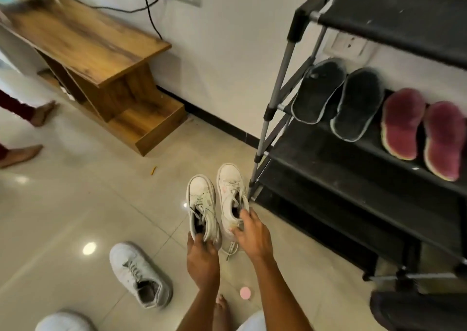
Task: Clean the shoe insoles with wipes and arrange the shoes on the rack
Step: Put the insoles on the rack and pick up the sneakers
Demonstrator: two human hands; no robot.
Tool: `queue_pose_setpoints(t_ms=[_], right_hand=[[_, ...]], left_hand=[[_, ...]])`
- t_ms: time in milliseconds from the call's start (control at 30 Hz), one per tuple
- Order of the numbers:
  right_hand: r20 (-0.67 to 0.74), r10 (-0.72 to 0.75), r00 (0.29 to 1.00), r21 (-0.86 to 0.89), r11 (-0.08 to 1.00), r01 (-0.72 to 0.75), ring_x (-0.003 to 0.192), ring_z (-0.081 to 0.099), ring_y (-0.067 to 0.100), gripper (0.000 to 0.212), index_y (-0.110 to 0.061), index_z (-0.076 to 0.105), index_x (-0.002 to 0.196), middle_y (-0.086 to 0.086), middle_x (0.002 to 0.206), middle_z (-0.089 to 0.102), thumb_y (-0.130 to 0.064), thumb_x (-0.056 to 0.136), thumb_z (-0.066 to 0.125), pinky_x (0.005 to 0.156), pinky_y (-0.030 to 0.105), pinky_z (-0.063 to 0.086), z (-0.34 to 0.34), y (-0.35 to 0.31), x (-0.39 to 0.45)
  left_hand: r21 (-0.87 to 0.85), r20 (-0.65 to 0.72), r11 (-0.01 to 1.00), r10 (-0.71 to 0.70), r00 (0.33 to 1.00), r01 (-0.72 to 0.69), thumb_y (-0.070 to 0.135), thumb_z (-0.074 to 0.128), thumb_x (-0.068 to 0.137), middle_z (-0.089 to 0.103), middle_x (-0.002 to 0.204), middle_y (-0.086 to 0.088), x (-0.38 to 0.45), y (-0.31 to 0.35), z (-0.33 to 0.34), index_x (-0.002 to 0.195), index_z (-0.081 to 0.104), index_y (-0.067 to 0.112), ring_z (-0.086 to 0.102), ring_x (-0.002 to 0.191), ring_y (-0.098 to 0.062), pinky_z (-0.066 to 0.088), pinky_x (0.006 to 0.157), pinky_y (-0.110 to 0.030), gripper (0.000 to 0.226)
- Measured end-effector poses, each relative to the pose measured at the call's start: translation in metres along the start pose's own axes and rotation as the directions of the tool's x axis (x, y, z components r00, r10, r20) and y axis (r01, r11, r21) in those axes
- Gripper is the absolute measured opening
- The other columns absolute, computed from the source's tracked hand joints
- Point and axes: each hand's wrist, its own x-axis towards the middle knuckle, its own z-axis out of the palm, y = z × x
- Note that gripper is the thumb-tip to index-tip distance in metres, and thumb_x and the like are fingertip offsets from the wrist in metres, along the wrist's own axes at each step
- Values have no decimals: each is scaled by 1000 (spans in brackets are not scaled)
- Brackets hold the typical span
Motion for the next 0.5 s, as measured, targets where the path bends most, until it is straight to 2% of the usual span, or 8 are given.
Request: queue_pose_setpoints(t_ms=[100,233,333,500], right_hand=[[-67,79,995,-31,996,-81,113,56,18,40,-20,46,122,2,134,50,-35,88,60,90,28,47,-30,-24,-38],[-147,159,976,-37,985,-166,116,53,23,41,-17,46,125,4,134,49,-34,89,58,91,30,43,-76,-53,-81],[-230,202,952,-12,978,-211,114,55,27,39,-16,46,123,7,131,50,-32,89,58,91,35,44,-105,-77,-113],[-362,169,917,-30,981,-193,105,58,25,38,-15,46,119,7,123,54,-32,88,59,81,32,47,-138,-102,-161]], left_hand=[[-15,34,990,138,990,-138,9,58,85,59,122,-12,-7,8,-41,95,63,5,61,87,-34,36,63,-28,12],[-43,51,956,294,955,-292,12,57,86,58,124,-12,-13,21,-91,98,62,8,62,88,-34,49,66,-35,14],[-113,45,934,345,938,-338,9,57,85,59,117,-13,-31,39,-128,101,63,5,61,89,-33,49,68,-38,18],[-175,-22,856,490,872,-485,12,58,87,61,115,-10,-66,62,-168,94,61,9,61,85,-30,51,65,-35,9]])
